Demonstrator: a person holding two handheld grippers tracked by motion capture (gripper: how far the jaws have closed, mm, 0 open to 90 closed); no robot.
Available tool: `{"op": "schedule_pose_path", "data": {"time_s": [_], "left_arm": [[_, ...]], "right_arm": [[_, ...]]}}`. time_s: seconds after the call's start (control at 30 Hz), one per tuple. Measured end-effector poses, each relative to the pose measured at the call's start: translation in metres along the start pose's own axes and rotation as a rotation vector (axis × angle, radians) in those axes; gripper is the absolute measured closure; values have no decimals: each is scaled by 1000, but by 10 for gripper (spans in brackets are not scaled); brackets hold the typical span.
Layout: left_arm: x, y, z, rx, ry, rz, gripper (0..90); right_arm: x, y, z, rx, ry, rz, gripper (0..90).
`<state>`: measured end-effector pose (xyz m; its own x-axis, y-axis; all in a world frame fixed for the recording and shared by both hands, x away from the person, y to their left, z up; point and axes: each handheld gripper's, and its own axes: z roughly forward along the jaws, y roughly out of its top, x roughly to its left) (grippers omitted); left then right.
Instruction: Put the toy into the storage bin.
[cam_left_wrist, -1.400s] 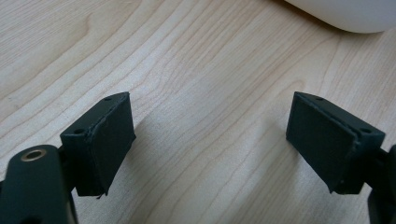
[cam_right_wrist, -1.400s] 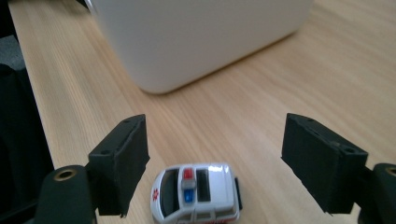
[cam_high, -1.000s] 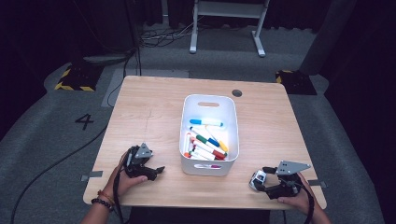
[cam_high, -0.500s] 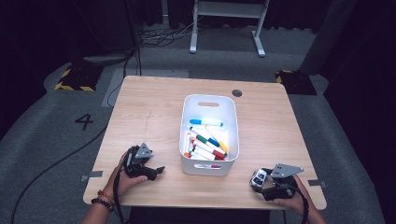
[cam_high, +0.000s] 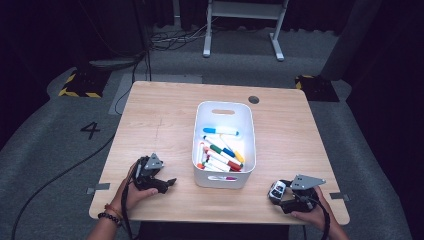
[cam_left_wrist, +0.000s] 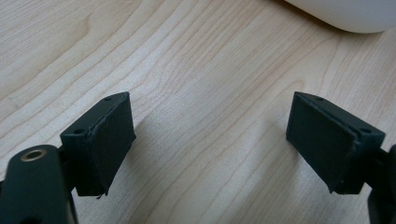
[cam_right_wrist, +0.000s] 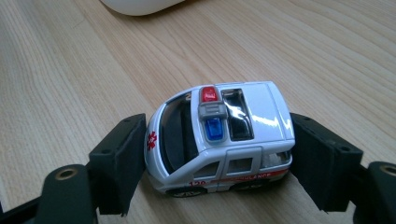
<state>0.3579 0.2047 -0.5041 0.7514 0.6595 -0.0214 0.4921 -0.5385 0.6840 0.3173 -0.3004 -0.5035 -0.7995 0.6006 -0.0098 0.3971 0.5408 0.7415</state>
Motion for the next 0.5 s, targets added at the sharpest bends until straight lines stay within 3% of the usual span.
{"op": "schedule_pose_path", "data": {"time_s": [0.5], "left_arm": [[0, 0, 0, 1, 0, 3, 154]], "right_arm": [[2, -1, -2, -20, -21, -16, 254]]}}
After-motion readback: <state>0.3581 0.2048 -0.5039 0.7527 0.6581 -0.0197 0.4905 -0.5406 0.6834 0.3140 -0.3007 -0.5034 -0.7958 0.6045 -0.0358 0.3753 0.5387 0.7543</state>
